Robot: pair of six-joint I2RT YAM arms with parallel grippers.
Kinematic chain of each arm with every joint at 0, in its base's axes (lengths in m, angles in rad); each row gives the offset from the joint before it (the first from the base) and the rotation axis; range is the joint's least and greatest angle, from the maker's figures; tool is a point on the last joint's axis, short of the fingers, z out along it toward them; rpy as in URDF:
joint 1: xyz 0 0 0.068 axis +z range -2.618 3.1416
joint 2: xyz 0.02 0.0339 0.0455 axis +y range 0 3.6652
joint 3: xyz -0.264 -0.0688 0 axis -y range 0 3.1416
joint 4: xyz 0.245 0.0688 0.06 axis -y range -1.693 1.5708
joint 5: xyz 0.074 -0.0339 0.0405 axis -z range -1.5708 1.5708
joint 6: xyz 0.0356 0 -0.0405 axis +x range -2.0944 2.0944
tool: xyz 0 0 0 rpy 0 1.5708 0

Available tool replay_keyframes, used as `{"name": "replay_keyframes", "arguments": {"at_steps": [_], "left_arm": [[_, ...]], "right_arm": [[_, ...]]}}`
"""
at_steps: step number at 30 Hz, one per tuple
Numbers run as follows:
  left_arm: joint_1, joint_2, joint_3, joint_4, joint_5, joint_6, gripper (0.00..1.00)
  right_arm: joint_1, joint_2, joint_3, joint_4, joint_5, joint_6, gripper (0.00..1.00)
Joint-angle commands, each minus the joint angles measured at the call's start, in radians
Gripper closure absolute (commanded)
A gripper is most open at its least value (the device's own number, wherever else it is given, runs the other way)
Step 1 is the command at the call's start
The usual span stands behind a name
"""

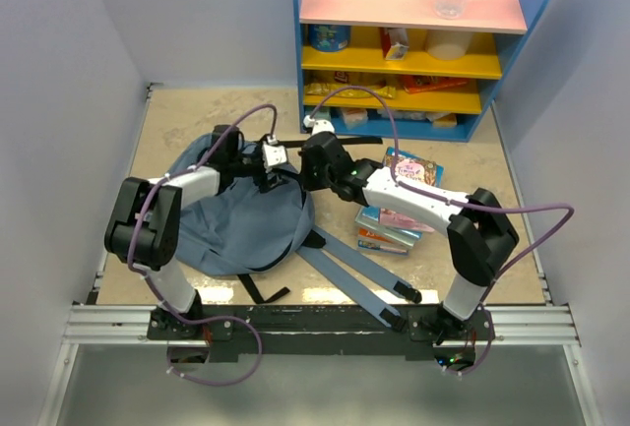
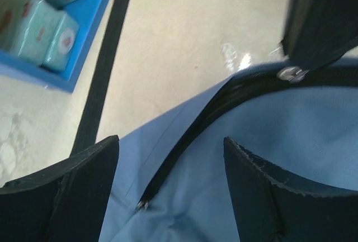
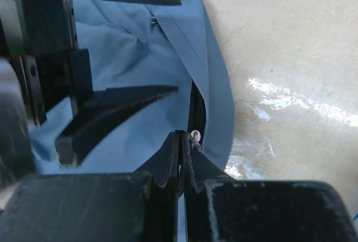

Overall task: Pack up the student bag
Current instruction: Unzip the student bag at the center of the board.

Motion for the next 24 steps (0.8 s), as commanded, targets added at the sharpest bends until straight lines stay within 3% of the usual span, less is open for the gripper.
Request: {"name": "replay_keyframes", "arguments": {"at_steps": [1,8,13,14,18,22,24], "left_arm": [[0.07,-0.025,0.014,0.033,0.148,0.028,0.2],[0.105,0.077,0.127,0.035,0.242,-0.071,0.19],[0.081,0.109,0.193,-0.141,0.276,0.09,0.2],[0.073,0.12,0.236,-0.274,0.277,0.139,0.21],[0.073,0.17,0.332,-0.506,0.284,0.331,0.22],[0.058,0.183,0.342,-0.518,0.258,0.337,0.23],[0.038,0.183,0.333,-0.456,0.216,0.302,0.29]], "right_arm": [[-0.004,-0.05,0.031,0.066,-0.072,0.095,1.0],[-0.005,-0.072,0.034,0.063,-0.089,0.107,1.0],[-0.005,-0.07,0.037,0.052,-0.081,0.106,1.0],[-0.007,-0.068,0.042,0.052,-0.081,0.106,1.0],[-0.008,-0.065,0.052,0.046,-0.079,0.106,1.0],[-0.01,-0.065,0.063,0.043,-0.081,0.104,1.0],[-0.01,-0.064,0.066,0.04,-0.082,0.104,1.0]]}}
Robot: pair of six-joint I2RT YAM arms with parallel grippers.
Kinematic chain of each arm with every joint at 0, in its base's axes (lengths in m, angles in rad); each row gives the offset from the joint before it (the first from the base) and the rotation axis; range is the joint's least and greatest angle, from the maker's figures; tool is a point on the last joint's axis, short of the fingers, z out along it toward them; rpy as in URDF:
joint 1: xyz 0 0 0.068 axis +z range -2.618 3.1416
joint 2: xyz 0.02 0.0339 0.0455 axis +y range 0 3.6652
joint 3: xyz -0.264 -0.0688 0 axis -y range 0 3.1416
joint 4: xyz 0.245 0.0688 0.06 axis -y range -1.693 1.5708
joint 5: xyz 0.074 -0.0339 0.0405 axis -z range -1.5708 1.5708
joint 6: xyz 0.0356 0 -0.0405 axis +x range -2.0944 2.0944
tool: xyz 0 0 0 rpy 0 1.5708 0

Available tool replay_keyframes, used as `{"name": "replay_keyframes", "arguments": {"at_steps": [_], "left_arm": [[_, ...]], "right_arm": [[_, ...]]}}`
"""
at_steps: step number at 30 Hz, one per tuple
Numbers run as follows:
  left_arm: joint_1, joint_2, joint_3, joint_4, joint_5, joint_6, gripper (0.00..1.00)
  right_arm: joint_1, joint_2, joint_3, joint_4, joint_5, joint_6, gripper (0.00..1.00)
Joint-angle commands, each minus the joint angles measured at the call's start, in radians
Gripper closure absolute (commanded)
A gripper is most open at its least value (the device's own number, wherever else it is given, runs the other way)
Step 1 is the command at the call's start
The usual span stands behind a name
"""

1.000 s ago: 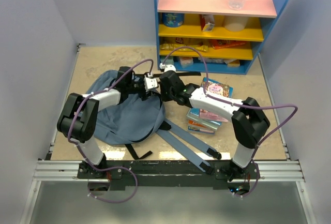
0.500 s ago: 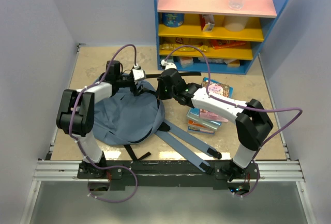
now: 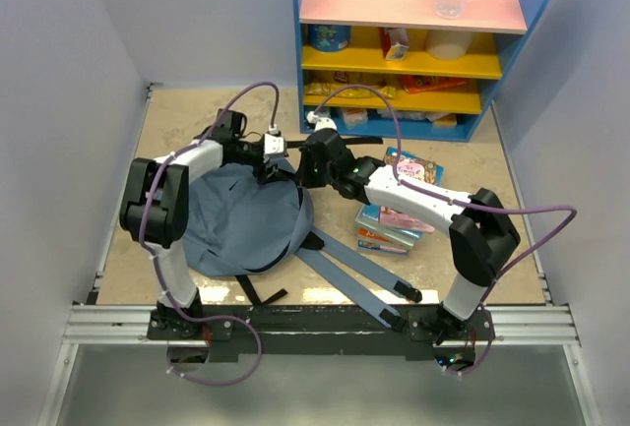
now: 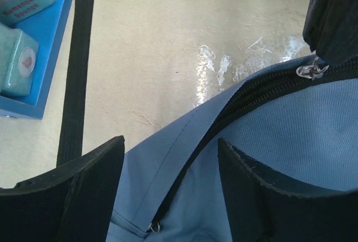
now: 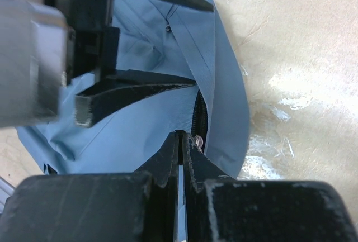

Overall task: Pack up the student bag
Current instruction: Unzip the student bag at the center of the board.

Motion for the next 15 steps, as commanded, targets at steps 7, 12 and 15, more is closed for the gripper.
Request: {"name": "replay_keyframes", "arguments": {"at_steps": [7,12,15], "left_arm": [[-0.05,0.003,0.0,0.199,-0.02,-0.125,0.74],[-0.056,-0.008,0.0,0.326,-0.09,-0.264,1.0],[-0.045,-0.004,0.032,0.344,-0.158,-0.311,1.0]], "right_arm": [[-0.003,-0.064,0.051,0.017,-0.024,0.014,1.0],[-0.003,-0.072,0.037,0.005,-0.005,0.017,1.0],[-0.003,-0.088,0.019,-0.005,0.022,0.019,1.0]]}}
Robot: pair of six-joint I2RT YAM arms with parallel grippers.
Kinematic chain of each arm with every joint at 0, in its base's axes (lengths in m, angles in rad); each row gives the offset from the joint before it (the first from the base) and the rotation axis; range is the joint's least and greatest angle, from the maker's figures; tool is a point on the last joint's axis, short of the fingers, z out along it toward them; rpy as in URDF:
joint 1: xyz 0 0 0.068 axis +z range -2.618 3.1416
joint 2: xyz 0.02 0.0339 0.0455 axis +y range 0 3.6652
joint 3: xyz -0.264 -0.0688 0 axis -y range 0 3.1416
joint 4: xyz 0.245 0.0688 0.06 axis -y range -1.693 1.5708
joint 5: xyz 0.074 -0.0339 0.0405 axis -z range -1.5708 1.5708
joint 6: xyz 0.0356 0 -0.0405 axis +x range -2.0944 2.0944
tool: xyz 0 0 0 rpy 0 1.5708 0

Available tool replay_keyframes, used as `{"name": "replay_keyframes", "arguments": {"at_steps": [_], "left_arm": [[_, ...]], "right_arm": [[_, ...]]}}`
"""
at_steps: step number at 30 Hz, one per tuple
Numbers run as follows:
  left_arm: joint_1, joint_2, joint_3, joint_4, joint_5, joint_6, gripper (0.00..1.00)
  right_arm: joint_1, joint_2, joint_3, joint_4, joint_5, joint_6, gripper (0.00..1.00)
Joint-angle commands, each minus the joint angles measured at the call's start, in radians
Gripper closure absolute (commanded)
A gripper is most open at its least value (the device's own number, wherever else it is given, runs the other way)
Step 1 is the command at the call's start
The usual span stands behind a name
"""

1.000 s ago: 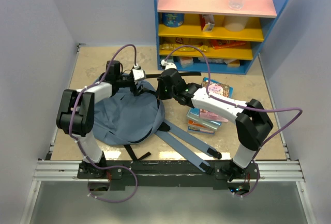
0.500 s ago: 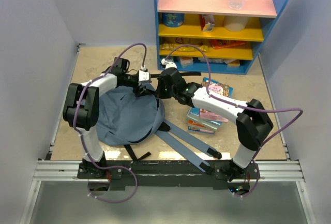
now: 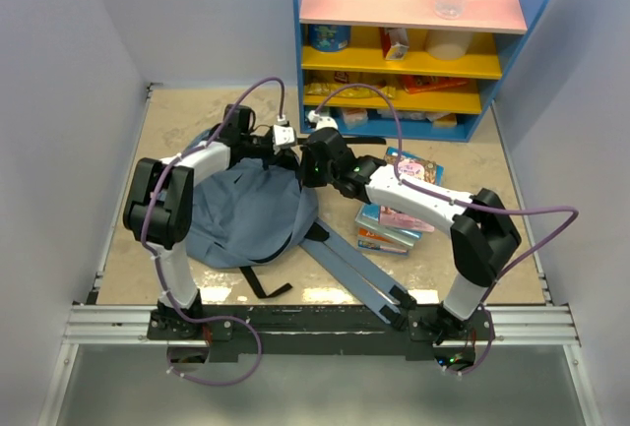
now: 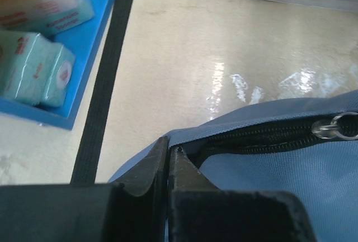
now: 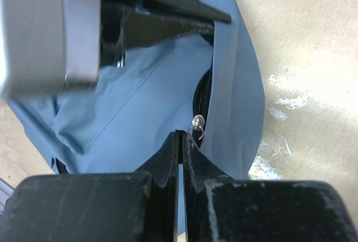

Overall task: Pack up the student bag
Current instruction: Unzip the student bag at the center of the board.

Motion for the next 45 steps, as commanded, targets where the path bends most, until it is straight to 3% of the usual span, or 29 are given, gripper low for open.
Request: {"name": "replay_keyframes", "arguments": {"at_steps": [1,12,18,21,25,30,37,41,45], "left_arm": [[0.015,0.001,0.047,0.127,-0.077,-0.103,1.0],[0.087,0.01,0.073,0.157,-0.31,-0.263,1.0],[0.155,-0.032,0.125,0.005,-0.323,-0.313,1.0],[0.208,-0.062,0.165,-0.198,-0.344,-0.275,1.0],[0.296,-0.098,0.171,-0.32,-0.415,-0.224,1.0],[0.442,-0.099,0.186,-0.338,-0.421,-0.237,1.0],[0.494,-0.096,0.186,-0.254,-0.501,-0.298,1.0],[0.522,-0.06,0.22,-0.234,-0.463,-0.382,1.0],[0.484,-0.071,0.214,-0.311,-0.308,-0.364,0.98]], "right_arm": [[0.0,-0.093,-0.002,0.003,0.03,0.019,1.0],[0.003,-0.193,-0.133,-0.012,0.049,0.039,1.0],[0.003,-0.199,-0.168,-0.057,0.084,0.065,1.0],[0.002,-0.185,-0.13,-0.058,0.106,0.062,1.0],[-0.006,-0.089,-0.008,-0.089,0.095,0.038,1.0],[-0.006,0.054,0.137,-0.095,0.076,0.032,1.0],[-0.004,0.03,0.123,-0.085,0.07,0.017,1.0],[0.002,-0.042,0.044,-0.069,0.041,0.033,1.0],[0.008,-0.064,-0.015,-0.016,0.009,0.043,1.0]]}}
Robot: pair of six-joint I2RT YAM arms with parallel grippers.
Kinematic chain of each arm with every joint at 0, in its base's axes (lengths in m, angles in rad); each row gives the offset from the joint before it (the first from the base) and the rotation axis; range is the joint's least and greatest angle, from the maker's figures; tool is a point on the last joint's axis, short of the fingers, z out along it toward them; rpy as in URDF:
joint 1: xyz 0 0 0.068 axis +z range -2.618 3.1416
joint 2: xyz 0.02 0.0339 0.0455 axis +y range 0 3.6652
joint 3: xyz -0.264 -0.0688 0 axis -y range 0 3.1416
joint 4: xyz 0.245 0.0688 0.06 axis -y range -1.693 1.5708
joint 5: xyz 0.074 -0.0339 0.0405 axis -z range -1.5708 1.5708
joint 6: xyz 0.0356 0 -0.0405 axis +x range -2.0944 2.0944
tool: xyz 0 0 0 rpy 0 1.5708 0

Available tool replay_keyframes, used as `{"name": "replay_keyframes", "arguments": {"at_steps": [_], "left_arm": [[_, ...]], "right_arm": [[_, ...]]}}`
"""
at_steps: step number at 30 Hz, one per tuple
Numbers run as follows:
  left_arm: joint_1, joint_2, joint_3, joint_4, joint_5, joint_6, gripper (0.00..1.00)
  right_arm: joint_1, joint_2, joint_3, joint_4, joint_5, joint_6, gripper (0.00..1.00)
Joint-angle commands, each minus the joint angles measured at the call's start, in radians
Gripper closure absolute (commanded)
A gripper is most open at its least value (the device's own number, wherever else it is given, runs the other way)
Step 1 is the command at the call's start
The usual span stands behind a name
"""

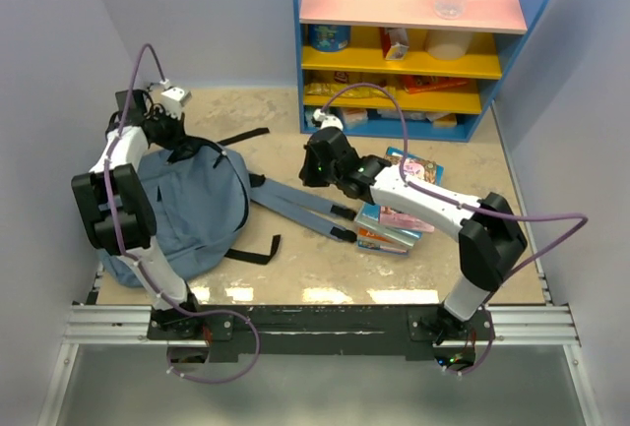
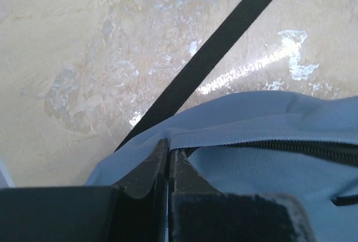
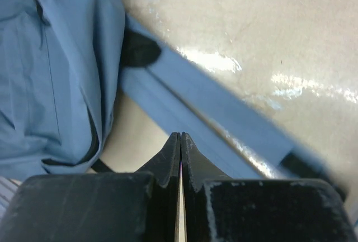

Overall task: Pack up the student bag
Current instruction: Unzip the student bag at the center of the board.

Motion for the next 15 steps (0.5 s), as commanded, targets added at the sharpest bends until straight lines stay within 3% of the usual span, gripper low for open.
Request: {"name": "replay_keyframes", "arguments": {"at_steps": [1,5,7,8,9,11,15], "left_arm": [[-0.057,-0.023,0.033,0.009,0.121,-0.007,0.98],[-0.126,-0.066,-0.027,-0.028,0.219,0.022,1.0],[-0.183,-0.074,-0.047,-0.079,0.256,0.051,1.0],[-0.203,-0.083,-0.056,-0.082,0.268,0.055,1.0],[-0.237,-0.085,-0.07,-0.085,0.283,0.056,1.0],[-0.266,-0.079,-0.07,-0.089,0.311,0.058,1.0],[-0.312,-0.043,-0.041,-0.092,0.302,0.042,1.0]], "right_arm": [[0.007,-0.027,-0.009,0.025,-0.025,-0.009,1.0],[0.007,0.01,0.029,0.091,-0.062,-0.028,1.0],[0.022,0.016,0.04,0.11,-0.059,-0.069,0.89],[0.031,0.018,0.042,0.139,-0.049,-0.097,0.71],[0.057,0.027,0.046,0.154,-0.045,-0.133,0.66],[0.086,0.035,0.048,0.194,-0.029,-0.282,0.56],[0.145,0.043,0.066,0.234,0.002,-0.514,0.51]]}}
